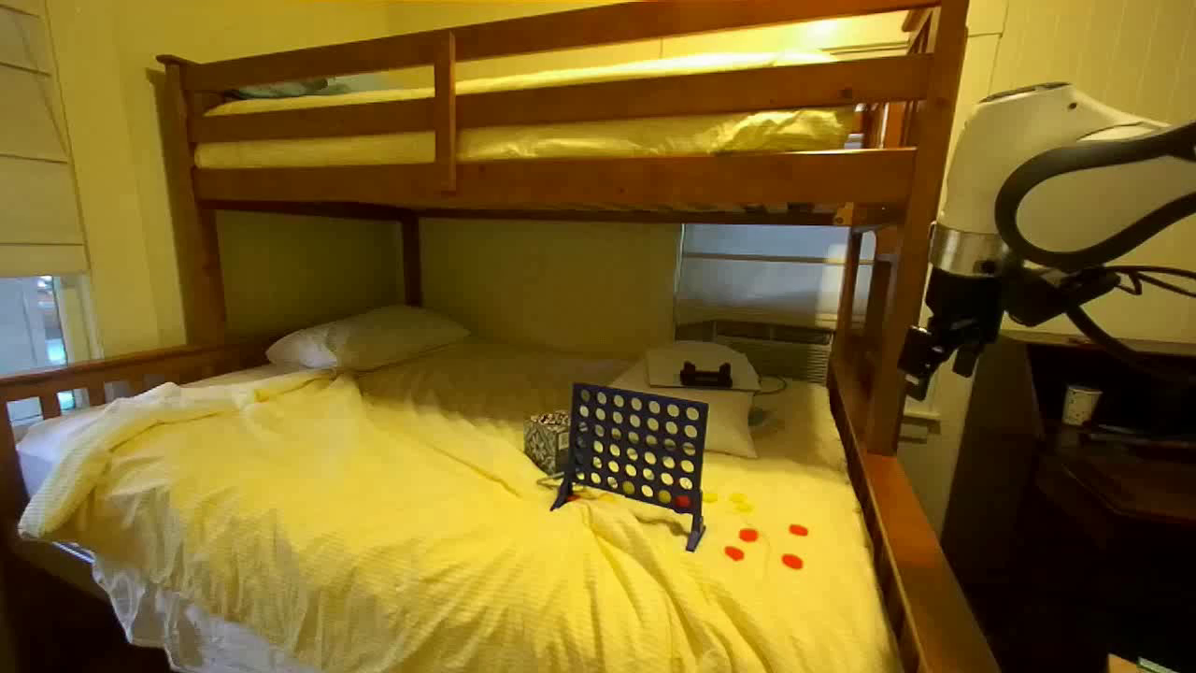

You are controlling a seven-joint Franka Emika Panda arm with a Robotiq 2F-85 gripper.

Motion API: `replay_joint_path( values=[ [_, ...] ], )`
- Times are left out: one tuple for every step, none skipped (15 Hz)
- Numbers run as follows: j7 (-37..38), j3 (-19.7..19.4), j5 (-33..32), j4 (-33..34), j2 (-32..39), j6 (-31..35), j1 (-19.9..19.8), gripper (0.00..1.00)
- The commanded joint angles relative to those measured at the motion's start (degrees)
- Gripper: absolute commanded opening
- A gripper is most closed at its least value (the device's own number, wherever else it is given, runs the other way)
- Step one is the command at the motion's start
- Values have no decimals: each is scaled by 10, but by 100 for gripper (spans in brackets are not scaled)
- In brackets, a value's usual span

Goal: Put one orange disc in the blue board

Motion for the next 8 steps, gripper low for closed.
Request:
replay_joint_path(
  values=[
    [5, -7, -6, -5, 2, -6, 8, 100],
    [5, -7, -6, -11, 5, -7, 8, 100],
    [5, -7, -6, -12, 7, -7, 8, 100],
    [5, -7, -6, -12, 9, -7, 8, 100],
    [5, -7, -6, -12, 10, -7, 8, 100],
    [5, -1, -6, -7, 26, -2, 15, 100],
    [19, 15, -9, 0, 48, 4, 19, 100],
    [31, 34, -12, 9, 75, 12, 30, 100]
  ],
)
